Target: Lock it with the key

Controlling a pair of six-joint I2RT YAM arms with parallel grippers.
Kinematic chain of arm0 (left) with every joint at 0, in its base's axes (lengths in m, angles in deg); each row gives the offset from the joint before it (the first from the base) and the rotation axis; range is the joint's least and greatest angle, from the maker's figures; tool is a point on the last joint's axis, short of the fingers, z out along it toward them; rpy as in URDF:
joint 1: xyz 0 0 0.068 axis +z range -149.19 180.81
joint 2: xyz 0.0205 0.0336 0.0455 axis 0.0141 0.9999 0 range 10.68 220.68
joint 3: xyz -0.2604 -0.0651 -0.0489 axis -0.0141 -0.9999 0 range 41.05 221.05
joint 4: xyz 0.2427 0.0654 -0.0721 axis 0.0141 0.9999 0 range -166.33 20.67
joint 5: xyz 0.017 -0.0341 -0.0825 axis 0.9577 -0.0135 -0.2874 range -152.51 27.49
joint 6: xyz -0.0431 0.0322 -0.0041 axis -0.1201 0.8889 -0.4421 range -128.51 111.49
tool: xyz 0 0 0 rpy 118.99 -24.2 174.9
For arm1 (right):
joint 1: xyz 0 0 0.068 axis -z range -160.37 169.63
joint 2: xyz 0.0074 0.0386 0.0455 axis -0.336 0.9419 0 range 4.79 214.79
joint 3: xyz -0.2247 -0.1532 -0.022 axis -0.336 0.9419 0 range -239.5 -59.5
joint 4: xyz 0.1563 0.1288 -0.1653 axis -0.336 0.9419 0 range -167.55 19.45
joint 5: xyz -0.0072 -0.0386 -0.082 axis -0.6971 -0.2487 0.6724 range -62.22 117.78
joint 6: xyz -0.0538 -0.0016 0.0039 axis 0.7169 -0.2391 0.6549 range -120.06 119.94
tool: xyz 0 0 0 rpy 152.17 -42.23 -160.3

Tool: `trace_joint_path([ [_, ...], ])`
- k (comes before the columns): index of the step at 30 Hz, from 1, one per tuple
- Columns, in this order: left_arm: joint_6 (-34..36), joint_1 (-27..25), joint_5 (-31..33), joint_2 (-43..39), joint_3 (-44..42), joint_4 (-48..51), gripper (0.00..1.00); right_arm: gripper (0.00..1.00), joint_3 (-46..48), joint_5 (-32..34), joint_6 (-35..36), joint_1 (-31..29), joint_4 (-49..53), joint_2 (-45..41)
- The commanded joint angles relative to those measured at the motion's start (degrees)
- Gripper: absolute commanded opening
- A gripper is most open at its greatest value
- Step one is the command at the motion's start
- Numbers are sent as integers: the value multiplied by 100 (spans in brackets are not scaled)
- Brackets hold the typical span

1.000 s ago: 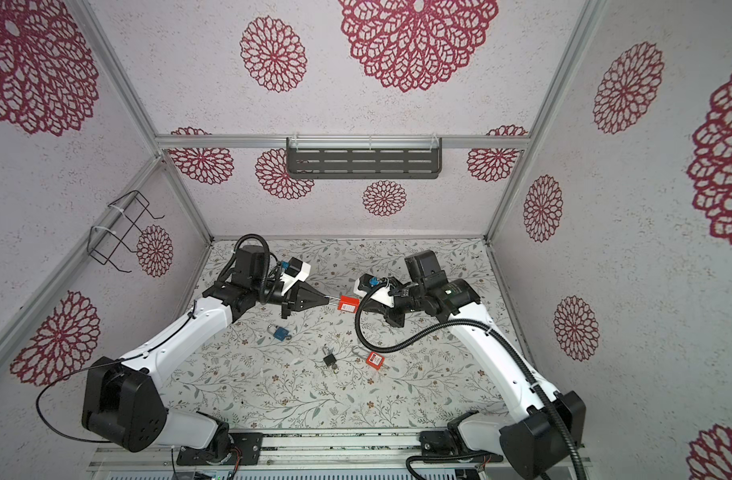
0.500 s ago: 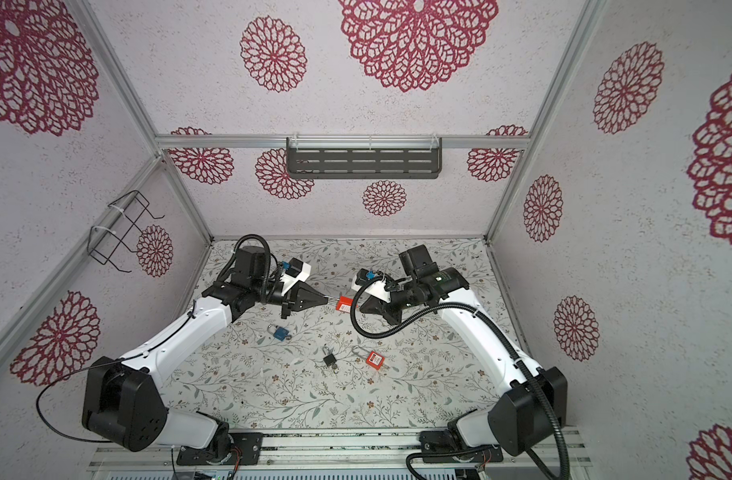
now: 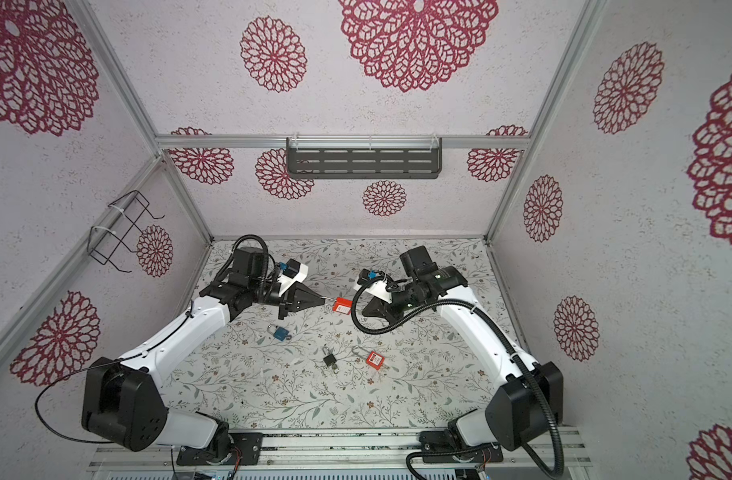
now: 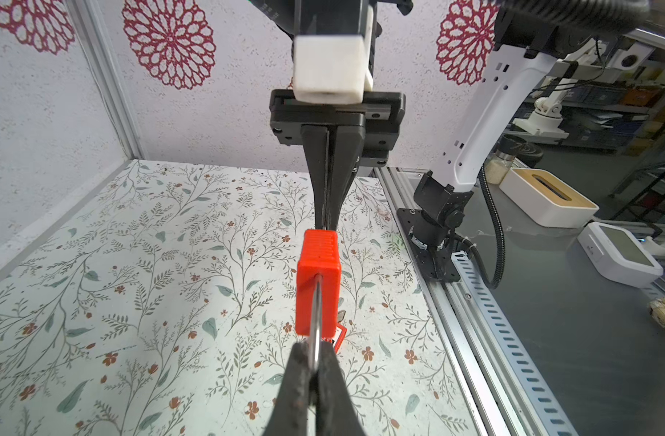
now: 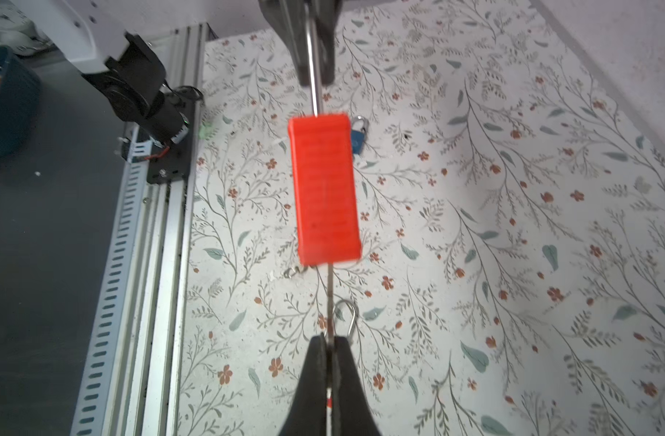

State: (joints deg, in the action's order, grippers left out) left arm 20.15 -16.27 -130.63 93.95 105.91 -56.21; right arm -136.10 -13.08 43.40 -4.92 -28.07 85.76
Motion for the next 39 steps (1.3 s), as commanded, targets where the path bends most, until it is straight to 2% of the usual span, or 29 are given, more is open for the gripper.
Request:
trace_joint_path([
  [1, -44, 188, -384, -132, 224, -153, 0, 0, 160, 498, -22, 127, 335, -288],
  [8, 210, 188, -331, 25, 365, 187, 0, 0, 308, 793, -37, 224, 241, -488],
  [13, 641, 196, -118, 194, 607, 816, 0, 0, 803, 844, -538, 484, -433, -908],
  [16, 759, 196, 14, 399, 797, 1133, 0, 0, 1238, 965, -1111, 528, -1116, -1263],
  [25, 1871, 44, 768, 1554, 2026, 3221, 0, 0, 3029, 1673, -3389, 526, -3793, -2492],
  [27, 2046, -41, 935, 1845, 2318, 3621, 0, 0, 3231, 1772, -3623, 531, -4101, -2615],
  [30, 2176, -185, 1261, 2166, 2681, 3993, 0, 0, 3334, 1980, -3790, 529, -4169, -2669],
  [33, 2247, -372, 1860, 2476, 3060, 4319, 0, 0, 3319, 2294, -3913, 513, -3918, -2674],
  [39, 2310, -519, 2107, 2866, 3604, 4725, 0, 0, 3568, 2676, -4377, 446, -4197, -2929],
])
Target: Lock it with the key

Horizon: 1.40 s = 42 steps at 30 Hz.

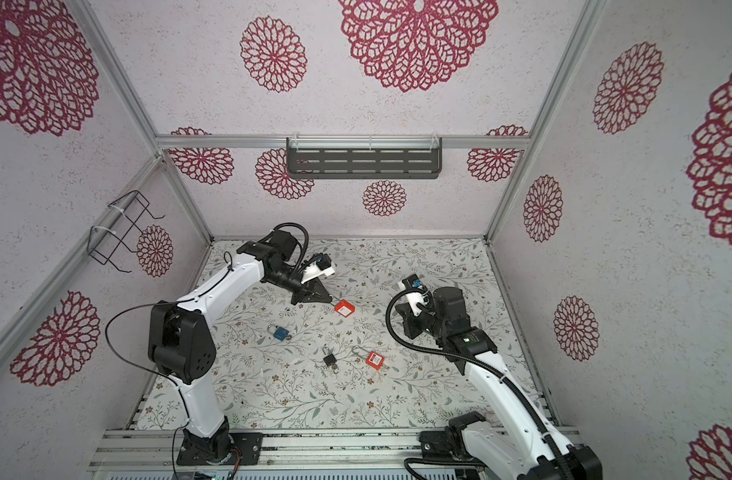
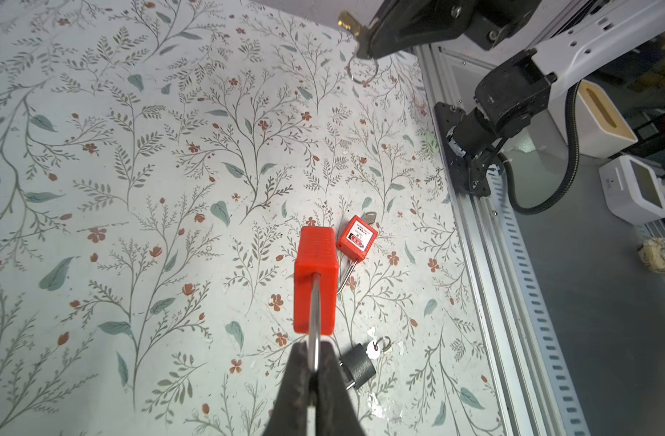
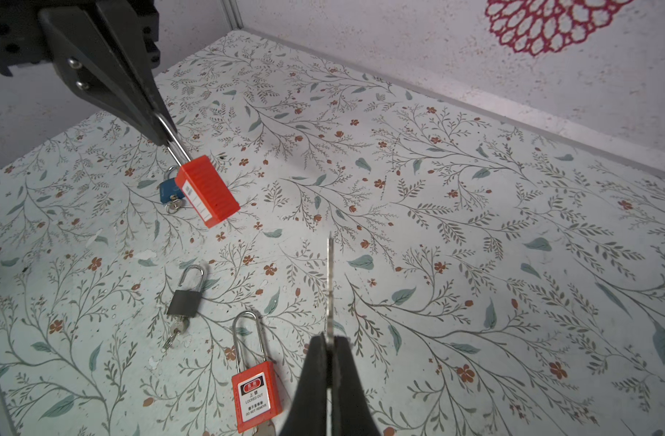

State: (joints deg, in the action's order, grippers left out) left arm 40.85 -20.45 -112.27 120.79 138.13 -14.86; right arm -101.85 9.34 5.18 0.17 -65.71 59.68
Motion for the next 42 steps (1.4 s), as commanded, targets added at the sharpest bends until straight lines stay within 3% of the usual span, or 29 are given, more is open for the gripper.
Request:
trace_joint_path([
  [1, 237, -132, 280, 383, 483, 634, 0, 0, 216, 526, -654, -87, -506, -395],
  [7, 205, -317, 488, 811, 888, 690, 0, 0, 468, 715, -920, -175, -513, -584],
  [14, 322, -757, 1467, 1901, 2075, 1242, 0, 0, 689, 673, -1142, -309, -801, -841],
  [20, 302, -886, 1659, 2229, 2472, 1261, 0, 0, 826, 801, -1236, -339, -861, -909],
  [30, 396, -1210, 2180, 2812, 2798, 1525, 0, 0, 989, 822, -1595, -457, -821, -808],
  [42, 464, -1282, 2127, 3021, 2869, 1719, 0, 0, 1103, 806, -1793, -485, -942, -667],
])
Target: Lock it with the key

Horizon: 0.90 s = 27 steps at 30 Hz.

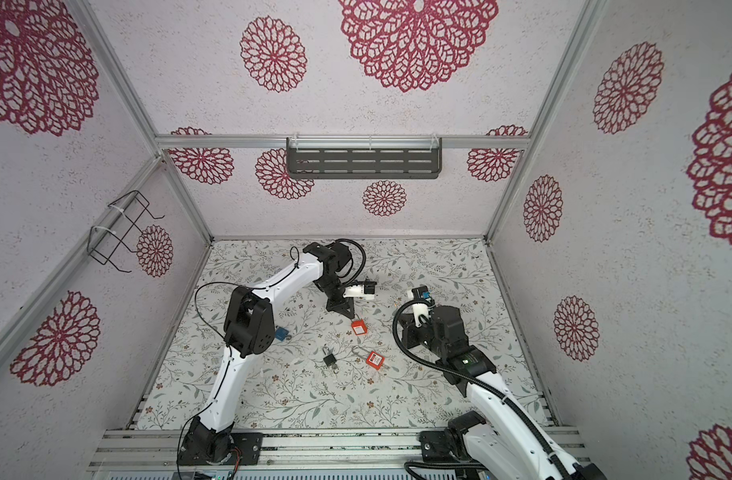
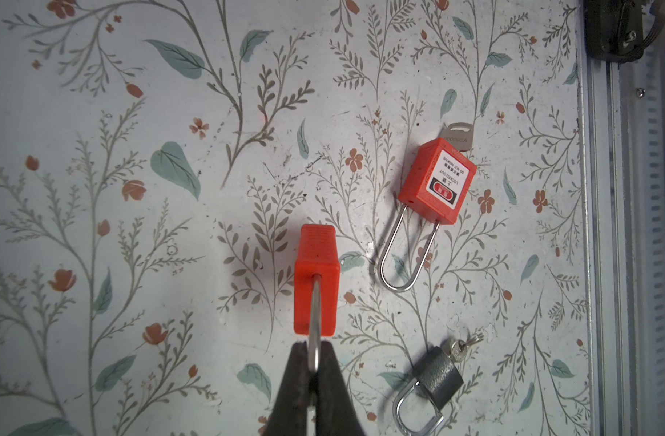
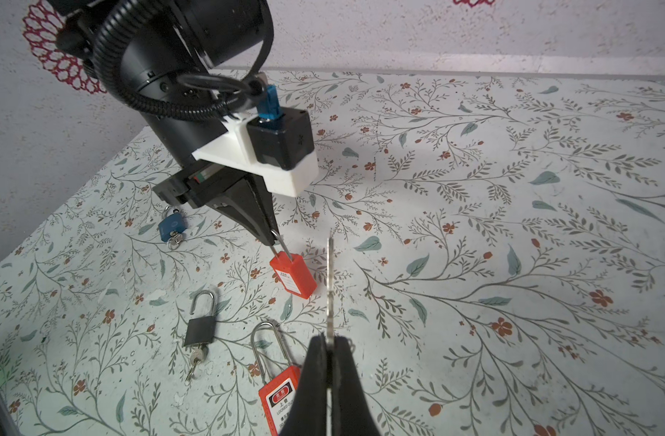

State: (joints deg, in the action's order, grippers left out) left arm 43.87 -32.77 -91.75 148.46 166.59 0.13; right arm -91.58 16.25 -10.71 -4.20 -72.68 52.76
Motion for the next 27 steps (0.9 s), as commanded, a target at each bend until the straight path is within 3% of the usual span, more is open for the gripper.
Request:
trace_joint_path([
  [1, 159, -61, 92, 266, 16, 235, 0, 0, 87, 116, -217, -52, -304, 44],
  [8, -153, -132, 480, 340, 61, -60, 0, 0, 120, 68, -304, -65, -370, 211],
  [9, -282, -148, 593, 359, 102, -175, 4, 0, 152, 52, -330, -69, -413, 228],
  [11, -543, -184, 837, 315, 155, -659, 22, 0, 342, -51, -447, -79, -675, 300],
  [27, -1268, -164, 1023, 257, 65, -1585, 27, 0, 376, 25, -486, -84, -648, 498],
])
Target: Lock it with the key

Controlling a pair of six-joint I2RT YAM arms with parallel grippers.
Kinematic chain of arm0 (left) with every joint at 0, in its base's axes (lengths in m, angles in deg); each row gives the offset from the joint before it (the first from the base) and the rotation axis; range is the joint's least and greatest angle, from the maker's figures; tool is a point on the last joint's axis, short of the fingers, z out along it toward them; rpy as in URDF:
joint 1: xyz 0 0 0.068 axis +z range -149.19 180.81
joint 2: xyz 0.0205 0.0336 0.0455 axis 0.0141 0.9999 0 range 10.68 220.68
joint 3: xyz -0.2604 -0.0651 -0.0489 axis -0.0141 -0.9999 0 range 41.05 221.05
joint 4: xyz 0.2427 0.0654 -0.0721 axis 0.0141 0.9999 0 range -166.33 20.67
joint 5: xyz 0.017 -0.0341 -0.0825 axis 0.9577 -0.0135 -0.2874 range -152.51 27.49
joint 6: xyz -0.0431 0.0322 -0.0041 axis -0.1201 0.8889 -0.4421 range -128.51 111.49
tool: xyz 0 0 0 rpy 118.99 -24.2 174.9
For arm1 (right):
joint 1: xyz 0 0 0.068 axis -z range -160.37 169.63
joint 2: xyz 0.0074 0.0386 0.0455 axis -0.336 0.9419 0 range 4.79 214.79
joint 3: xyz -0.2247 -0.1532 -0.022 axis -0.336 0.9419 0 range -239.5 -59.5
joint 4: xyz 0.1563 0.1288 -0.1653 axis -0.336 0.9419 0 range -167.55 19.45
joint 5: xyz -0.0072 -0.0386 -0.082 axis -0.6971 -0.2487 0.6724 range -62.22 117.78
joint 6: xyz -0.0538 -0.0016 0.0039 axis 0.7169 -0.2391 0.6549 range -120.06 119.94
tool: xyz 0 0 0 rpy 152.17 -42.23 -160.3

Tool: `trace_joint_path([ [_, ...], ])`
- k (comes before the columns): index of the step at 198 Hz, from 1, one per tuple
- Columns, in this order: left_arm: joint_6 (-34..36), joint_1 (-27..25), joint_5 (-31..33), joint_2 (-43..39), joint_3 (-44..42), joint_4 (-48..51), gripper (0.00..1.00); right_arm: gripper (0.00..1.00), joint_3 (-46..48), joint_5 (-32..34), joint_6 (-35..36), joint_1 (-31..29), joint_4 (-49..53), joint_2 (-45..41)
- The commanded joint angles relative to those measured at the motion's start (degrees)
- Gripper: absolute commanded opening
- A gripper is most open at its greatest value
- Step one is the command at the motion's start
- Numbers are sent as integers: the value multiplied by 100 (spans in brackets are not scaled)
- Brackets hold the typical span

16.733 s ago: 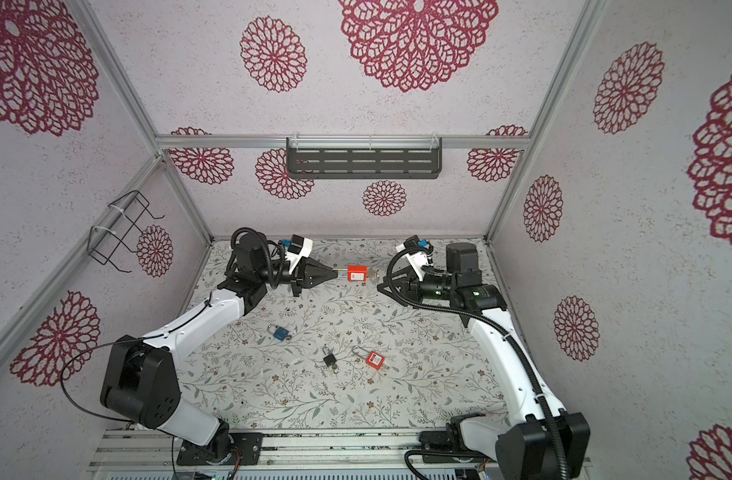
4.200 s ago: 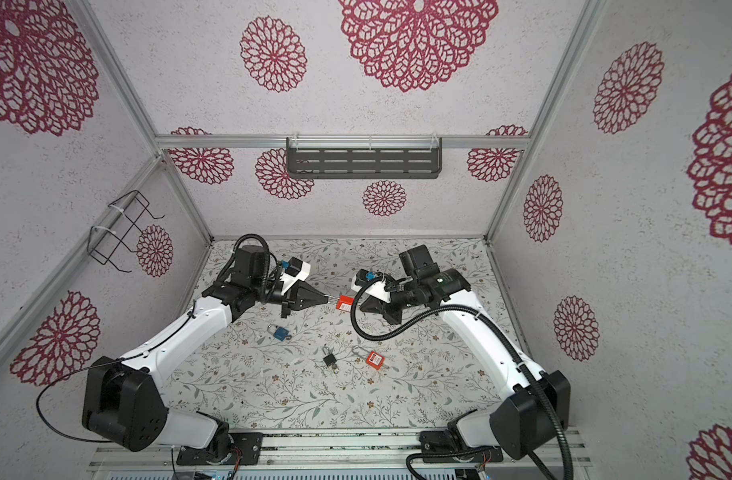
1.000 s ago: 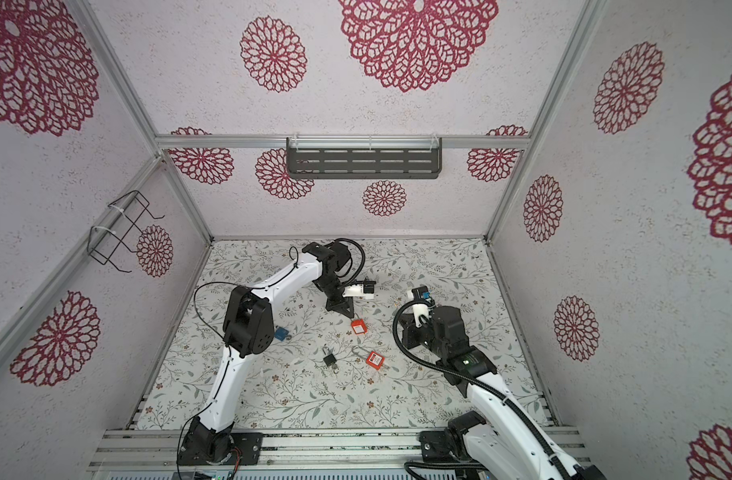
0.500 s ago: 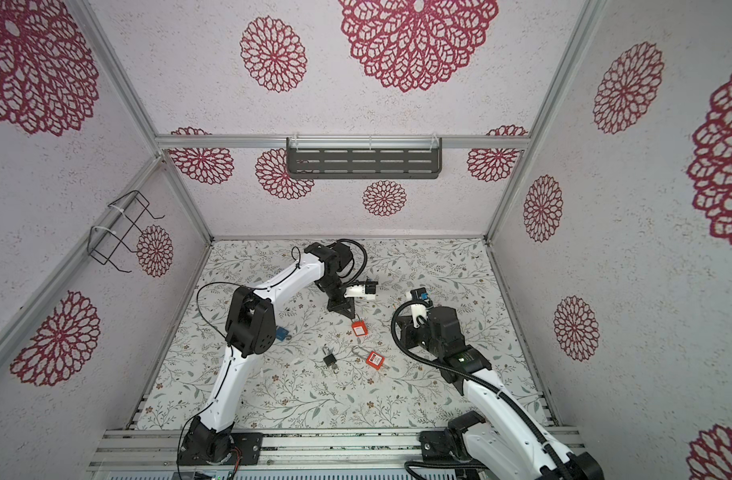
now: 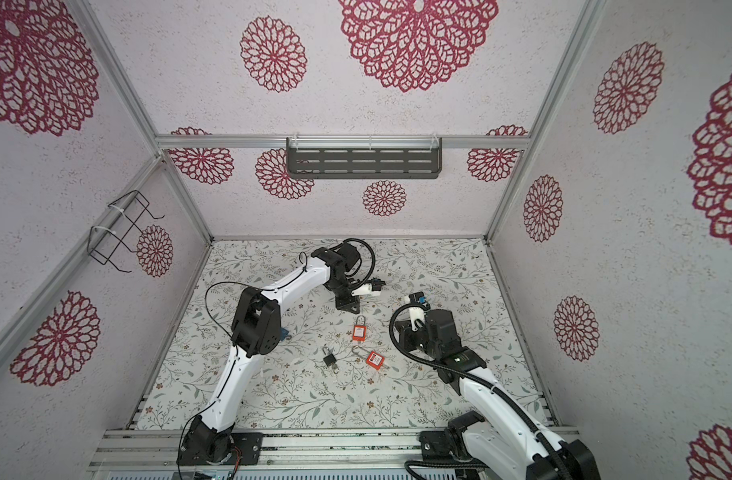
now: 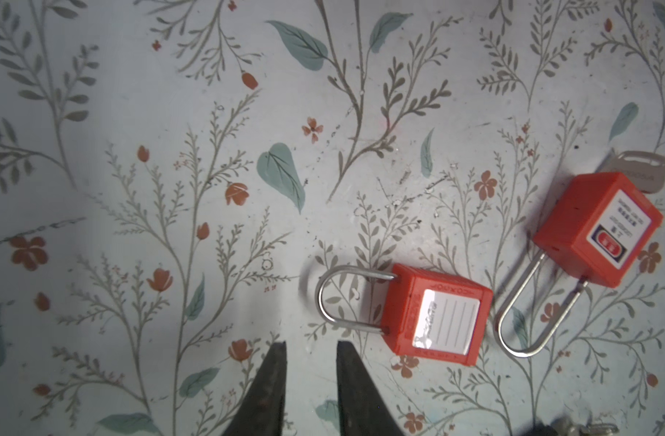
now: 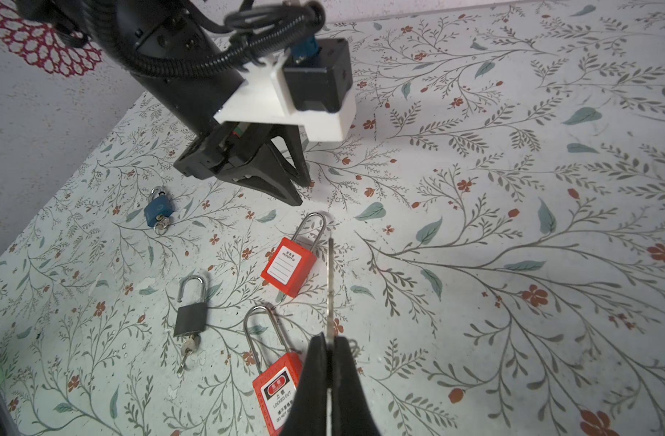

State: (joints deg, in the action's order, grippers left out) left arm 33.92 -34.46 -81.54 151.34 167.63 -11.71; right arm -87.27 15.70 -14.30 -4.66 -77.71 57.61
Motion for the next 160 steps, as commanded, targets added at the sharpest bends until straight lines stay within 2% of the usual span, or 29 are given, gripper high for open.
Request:
trace_joint_path([
  [1, -392, 29, -8, -95, -107, -536, 28, 0, -58, 90, -164, -35, -125, 31],
  [23, -864, 195, -163, -504, -593, -1237, 29, 0, -75, 93, -290, -32, -71, 92],
  [54, -1581, 472, -182, -1508, -1854, -2651, 32, 0, -156, 141, -599, -56, 24, 373],
  [78, -2123, 640, -54, -2255, -2751, -3346, 34, 0, -308, 223, -832, -195, 136, 812],
  [110, -2692, 818, 344, -3220, -3663, -3684, 38, 0, -732, 354, -846, -443, 411, 1631],
  [160, -3244, 970, 1169, -4125, -4628, -3698, 40, 0, -1426, 391, -887, -497, 913, 2802],
])
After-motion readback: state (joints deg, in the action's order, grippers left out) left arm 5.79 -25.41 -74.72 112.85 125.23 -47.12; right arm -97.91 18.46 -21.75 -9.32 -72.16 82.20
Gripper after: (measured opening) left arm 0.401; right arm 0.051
